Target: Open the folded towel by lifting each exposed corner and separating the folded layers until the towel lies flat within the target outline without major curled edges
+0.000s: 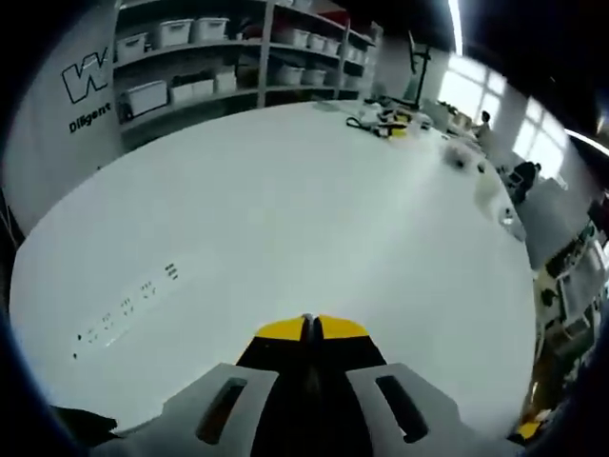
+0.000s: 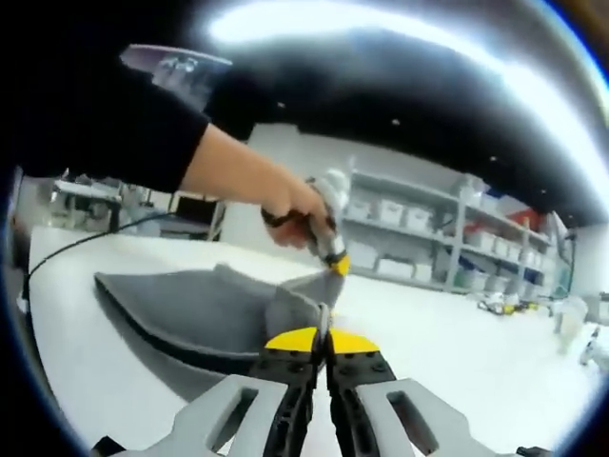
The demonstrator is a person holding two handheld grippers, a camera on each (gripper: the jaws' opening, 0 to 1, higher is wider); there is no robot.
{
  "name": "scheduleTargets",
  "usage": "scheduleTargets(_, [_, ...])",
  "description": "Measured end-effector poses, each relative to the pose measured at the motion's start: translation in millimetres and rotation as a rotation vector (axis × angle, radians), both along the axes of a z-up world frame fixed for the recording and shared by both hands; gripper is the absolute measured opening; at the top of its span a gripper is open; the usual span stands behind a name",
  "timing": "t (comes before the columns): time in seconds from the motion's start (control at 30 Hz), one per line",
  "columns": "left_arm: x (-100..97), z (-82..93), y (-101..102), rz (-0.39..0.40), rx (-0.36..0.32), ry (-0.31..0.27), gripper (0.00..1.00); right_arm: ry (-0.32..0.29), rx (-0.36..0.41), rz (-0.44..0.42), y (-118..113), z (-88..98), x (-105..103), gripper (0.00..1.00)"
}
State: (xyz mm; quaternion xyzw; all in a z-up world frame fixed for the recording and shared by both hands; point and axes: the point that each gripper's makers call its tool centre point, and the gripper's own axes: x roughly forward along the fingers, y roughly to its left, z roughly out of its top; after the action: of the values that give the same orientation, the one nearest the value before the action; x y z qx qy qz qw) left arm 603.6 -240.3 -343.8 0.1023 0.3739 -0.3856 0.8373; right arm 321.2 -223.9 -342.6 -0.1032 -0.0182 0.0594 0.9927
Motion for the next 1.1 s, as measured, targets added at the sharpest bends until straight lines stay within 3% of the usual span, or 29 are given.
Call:
scheduleTargets(0.13, [-2.5, -10.0, -10, -0.007, 0.018, 0.001, 0.02, 0.019, 0.000, -0.014, -8, -10.3, -3, 0.00])
scheduleTargets(0.33, [-7.1, -26.0, -20, -0.009, 0.045, 0.004, 0.03, 0.056, -0.065, -0.013, -5, -26.3, -4, 0.00])
scheduleTargets(0.47, [0.6, -36.3, -25, -0.004, 0.060, -0.011, 0.07, 0.066, -0.080, -0.020, -9, -29.3, -6, 0.00])
scheduleTargets(0.53, [2.0, -37.6, -30, 0.004, 0.022, 0.008, 0.14, 0.068, -0.115, -0.036, -13, -32.2, -7, 0.00])
scheduleTargets(0.7, [10.7, -40.8, -31, 0.016, 0.015, -0.020, 0.29, 0.091, -0.142, -0.042, -14, -40.7, -6, 0.00])
scheduleTargets(0.83, [12.6, -42.7, -35, 0.022, -0.017, -0.013, 0.36, 0.122, -0.189, -0.059, -16, -47.2, -7, 0.00])
scheduleTargets(0.97, [17.6, -31.2, -47, 0.049, -0.123, -0.031, 0.44, 0.143, -0.188, -0.074, -23, -50.1, -8, 0.02])
scheduleTargets(1.1, [16.6, -27.0, -50, 0.036, -0.128, -0.038, 0.48, 0.151, -0.183, -0.087, -28, -50.1, -10, 0.04])
